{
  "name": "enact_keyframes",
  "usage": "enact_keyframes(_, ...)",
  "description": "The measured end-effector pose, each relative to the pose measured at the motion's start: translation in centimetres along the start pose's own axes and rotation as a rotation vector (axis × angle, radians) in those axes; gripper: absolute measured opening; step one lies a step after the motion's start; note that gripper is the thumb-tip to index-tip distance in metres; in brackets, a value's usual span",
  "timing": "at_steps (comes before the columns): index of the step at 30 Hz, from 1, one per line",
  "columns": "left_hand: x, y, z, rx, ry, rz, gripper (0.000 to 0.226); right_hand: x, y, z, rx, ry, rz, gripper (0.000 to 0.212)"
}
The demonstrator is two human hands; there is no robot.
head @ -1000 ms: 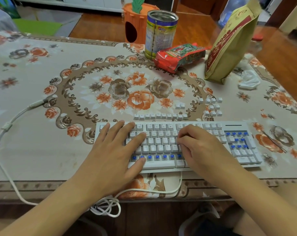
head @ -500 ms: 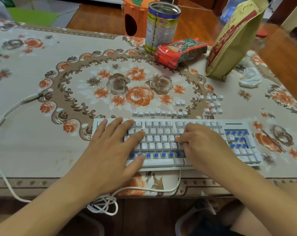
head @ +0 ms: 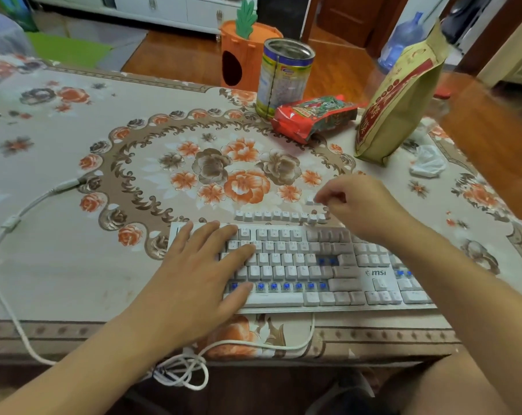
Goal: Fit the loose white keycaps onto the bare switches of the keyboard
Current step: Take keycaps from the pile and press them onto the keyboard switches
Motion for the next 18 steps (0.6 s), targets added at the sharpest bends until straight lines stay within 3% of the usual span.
enact_keyframes(6,0.1,-0.2,0.0,-0.007,-0.008,0.009,0.056,5.8,2.0,5.4,-0.239,-0.133,-0.153,0.024)
enact_keyframes(12,0.0,-0.5,0.1,0.0,-0.017,0.015,0.056,6.8,2.0,7.1,-0.36,-0.087,-0.241,0.022)
enact_keyframes(18,0.1,-0.4,0.2,0.01,-0.022,0.018,0.056,5.3,-1.3,4.8,-0.195,0.05,-0.351,0.02)
Point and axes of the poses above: each hand's wrist, its own x-axis towards the middle knuckle, its own z-axis out of the palm, y = z × x, the point moved 7 cm from there along x, towards the middle knuckle, and after that the axes turned 12 degrees about y, right-handed, at the moved point
